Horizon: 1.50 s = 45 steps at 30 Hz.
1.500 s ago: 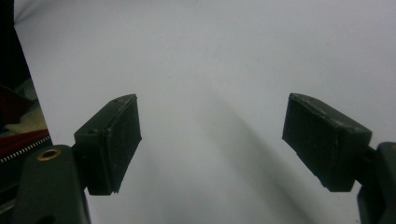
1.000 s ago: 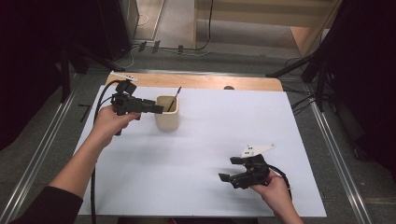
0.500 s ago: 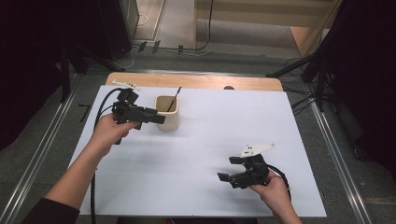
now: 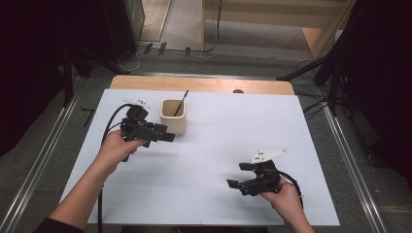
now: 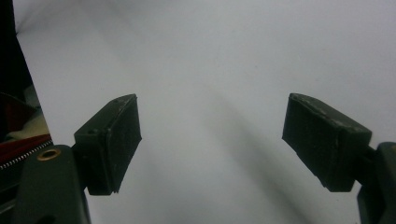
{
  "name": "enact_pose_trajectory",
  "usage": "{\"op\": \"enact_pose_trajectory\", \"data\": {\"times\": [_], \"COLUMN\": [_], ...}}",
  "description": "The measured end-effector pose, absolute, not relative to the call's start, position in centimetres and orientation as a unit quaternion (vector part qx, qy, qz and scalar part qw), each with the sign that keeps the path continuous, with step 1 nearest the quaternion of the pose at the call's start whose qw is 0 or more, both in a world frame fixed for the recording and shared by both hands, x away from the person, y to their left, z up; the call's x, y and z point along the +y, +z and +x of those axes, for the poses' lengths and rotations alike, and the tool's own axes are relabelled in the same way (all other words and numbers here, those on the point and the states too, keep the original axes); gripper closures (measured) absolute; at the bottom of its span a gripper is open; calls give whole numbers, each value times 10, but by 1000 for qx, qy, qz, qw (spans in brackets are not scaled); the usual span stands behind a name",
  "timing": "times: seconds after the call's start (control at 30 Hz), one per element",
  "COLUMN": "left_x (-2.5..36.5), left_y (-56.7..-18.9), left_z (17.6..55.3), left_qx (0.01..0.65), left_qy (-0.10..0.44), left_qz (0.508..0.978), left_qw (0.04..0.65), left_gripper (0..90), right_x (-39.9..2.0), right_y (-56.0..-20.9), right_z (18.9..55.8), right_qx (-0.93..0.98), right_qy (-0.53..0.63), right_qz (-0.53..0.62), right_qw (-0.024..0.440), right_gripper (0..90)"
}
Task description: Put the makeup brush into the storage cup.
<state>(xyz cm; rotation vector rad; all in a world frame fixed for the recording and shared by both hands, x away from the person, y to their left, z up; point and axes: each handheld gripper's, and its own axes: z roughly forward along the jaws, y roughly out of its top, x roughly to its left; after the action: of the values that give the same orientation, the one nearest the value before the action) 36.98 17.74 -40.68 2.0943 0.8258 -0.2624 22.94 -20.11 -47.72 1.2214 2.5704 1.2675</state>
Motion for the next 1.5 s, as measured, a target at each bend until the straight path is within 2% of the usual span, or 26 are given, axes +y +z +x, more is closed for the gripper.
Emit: {"op": "enact_pose_trajectory", "data": {"times": [0.43, 0.63, 1.5], "left_x": [174, 176, 183], "left_y": [-427, -437, -445], "left_z": [357, 348, 311], "left_qx": [319, 312, 278], "left_qy": [-105, -86, -38], "left_qz": [841, 849, 867], "left_qw": [424, 419, 411], "left_gripper": [323, 323, 323], "right_x": [-201, -201, -203], "right_y": [-478, -477, -476], "right_z": [230, 230, 230], "right_qx": [826, 826, 825], "right_qy": [405, 407, 404], "right_qz": [391, 389, 395], "right_qw": [13, 14, 18], "right_gripper": [202, 203, 202]}}
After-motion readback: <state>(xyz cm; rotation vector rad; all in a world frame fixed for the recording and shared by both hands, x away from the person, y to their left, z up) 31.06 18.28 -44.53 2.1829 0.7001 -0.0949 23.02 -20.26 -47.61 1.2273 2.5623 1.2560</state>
